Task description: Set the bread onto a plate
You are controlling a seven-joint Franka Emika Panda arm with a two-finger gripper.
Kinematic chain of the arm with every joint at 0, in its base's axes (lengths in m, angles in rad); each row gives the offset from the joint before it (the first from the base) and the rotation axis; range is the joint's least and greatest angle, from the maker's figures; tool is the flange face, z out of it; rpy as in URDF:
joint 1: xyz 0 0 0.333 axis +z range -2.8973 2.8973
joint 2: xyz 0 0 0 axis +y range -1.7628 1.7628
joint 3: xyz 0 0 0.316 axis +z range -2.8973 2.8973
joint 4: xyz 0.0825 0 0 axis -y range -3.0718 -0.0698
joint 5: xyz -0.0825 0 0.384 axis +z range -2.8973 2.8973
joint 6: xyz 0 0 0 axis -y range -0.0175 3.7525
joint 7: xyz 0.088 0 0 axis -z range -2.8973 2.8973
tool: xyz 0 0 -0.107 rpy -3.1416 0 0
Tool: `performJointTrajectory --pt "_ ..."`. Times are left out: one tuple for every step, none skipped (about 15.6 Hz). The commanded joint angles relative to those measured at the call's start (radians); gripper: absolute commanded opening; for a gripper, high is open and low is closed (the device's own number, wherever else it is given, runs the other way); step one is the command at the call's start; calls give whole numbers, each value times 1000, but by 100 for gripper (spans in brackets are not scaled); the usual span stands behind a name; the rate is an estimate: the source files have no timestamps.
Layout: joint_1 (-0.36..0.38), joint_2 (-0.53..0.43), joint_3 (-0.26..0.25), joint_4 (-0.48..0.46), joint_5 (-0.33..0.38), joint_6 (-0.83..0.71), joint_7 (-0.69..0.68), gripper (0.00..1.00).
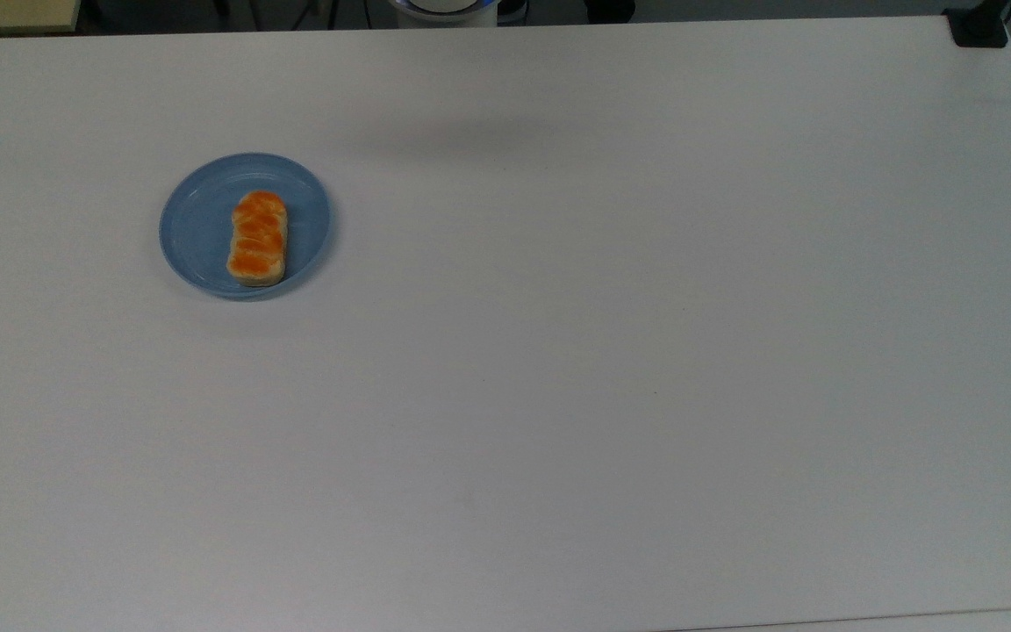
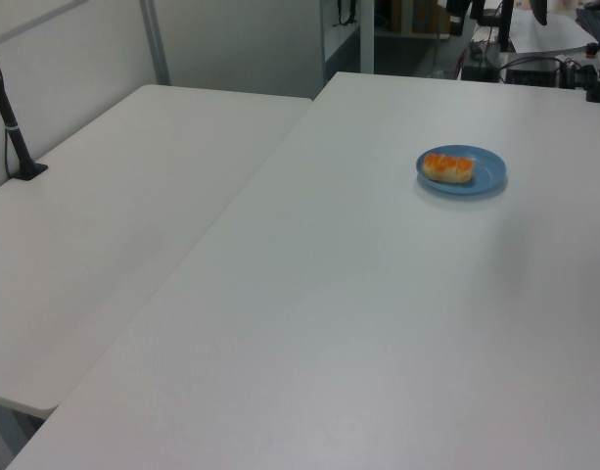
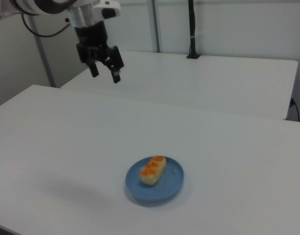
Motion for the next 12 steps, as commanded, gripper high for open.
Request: performJointTrajectory --pt "124 -6 -45 -9 17 -8 129 100" --pt "162 -5 -73 -12 14 -4 146 100" --pt "204 0 -102 -17 12 8 142 100" --pt "230 5 -127 -17 14 21 90 100" --pt "226 5 -128 -17 21 16 17 100" --pt "223 5 -130 -17 21 16 -39 100" --pt "223 5 -130 -17 21 18 -62 100" --pt "223 5 -131 -17 21 16 -73 100" --pt "218 0 -132 -18 20 15 -102 100" --pt "215 -1 -132 -26 20 13 -142 100" --pt "213 -5 -132 -33 21 13 -153 100" --pt "213 -6 -133 -36 21 12 -144 100"
